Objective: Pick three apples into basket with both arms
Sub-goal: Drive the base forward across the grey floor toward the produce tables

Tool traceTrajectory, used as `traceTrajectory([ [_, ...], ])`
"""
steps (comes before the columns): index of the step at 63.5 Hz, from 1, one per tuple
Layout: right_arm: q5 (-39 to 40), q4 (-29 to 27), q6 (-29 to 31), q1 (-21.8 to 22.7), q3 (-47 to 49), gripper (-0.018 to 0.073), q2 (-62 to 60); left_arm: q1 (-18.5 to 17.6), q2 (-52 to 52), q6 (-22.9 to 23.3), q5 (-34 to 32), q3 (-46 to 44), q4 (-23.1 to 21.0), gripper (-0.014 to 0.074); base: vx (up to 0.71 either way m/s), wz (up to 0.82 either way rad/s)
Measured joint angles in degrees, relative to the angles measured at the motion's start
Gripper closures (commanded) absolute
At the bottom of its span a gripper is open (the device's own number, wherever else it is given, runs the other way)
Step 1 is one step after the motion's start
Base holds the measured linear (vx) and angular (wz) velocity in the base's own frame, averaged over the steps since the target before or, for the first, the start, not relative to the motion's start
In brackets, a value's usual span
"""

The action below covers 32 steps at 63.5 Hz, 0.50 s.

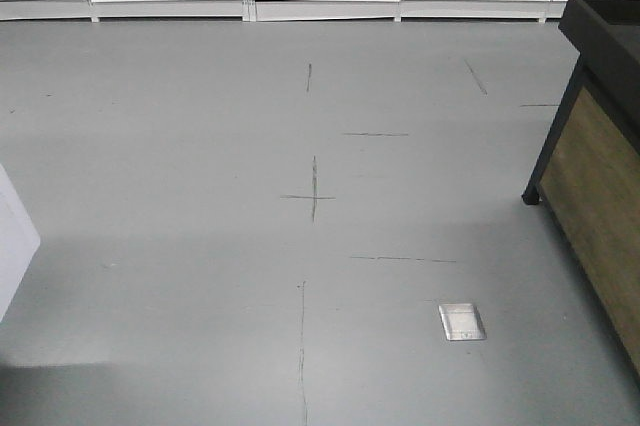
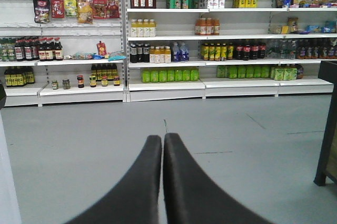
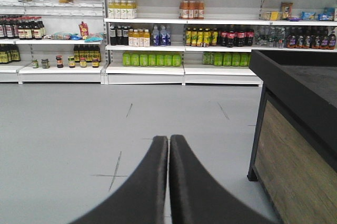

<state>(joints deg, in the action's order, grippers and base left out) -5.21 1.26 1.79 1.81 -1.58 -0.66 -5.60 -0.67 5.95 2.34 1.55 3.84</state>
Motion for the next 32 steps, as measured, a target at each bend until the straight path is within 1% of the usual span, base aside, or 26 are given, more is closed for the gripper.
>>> traceTrajectory([
  [32,0.0,0.0,0.0,0.0,0.0,0.0568,0.0,0.0,0.0,0.0,0.0,0.0,0.0,0.0603,0.18,0.01],
])
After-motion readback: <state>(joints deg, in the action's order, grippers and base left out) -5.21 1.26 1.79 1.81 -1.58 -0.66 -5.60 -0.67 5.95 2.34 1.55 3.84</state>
